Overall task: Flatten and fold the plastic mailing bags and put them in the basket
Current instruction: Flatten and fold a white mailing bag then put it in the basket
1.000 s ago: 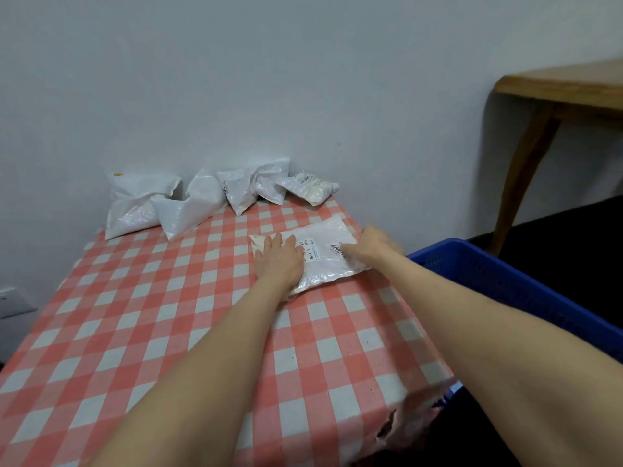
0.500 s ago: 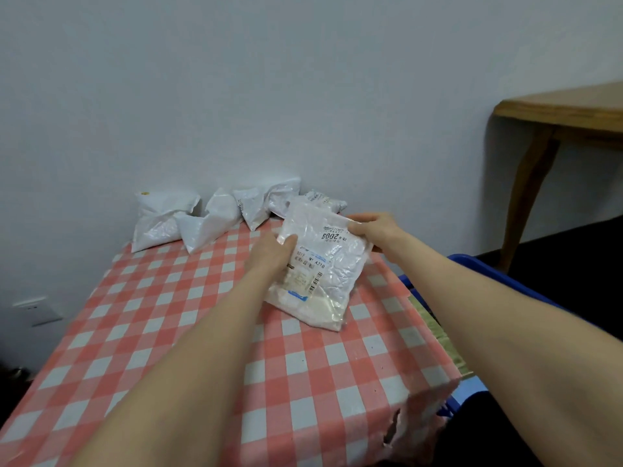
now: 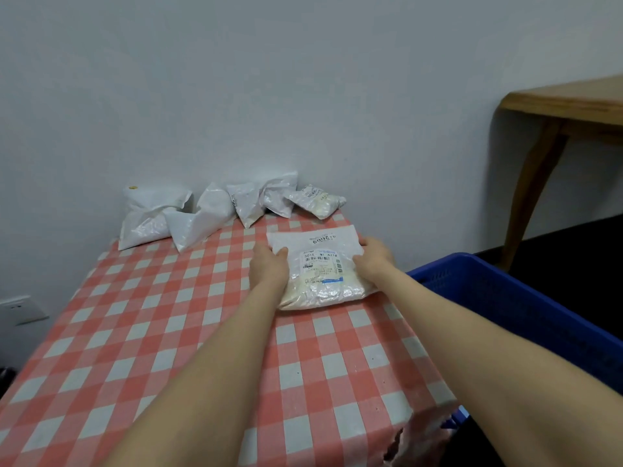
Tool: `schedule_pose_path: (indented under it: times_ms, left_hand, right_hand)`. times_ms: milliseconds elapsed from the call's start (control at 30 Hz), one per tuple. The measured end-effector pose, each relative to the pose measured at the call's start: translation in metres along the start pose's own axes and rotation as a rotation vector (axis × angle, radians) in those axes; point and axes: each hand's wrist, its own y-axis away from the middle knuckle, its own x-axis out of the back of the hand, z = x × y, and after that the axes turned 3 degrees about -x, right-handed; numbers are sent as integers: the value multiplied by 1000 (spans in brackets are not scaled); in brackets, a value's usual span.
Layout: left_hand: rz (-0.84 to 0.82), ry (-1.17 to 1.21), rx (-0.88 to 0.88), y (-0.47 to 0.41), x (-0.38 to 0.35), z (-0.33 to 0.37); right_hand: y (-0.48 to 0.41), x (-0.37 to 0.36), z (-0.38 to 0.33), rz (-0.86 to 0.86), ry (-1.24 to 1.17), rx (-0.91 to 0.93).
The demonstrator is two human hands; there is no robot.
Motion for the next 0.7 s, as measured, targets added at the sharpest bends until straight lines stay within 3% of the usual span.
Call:
schedule_pose_path:
  times_ms: [67, 167, 333, 500, 600, 700]
  left_hand:
    - [-54, -65, 11, -4, -4, -5]
    - [-89, -350, -66, -13, -5, -5]
    - [-67, -511, -332, -26, -6, 8]
    - [-310, -661, -477, -30, -18, 14]
    - [-441, -734, -430, -28, -22, 5]
    - [-462, -704, -392, -24, -28, -5]
  right_hand:
    - [-6, -4, 5, 9, 108, -20]
    - [-12, -1, -1, 17, 308, -15]
    - [-23, 6, -15, 134, 363, 201]
    - [-33, -13, -34, -107, 504, 359]
    - [-33, -29, -31, -226, 606, 347]
    - [-32, -35, -21, -291, 591, 290]
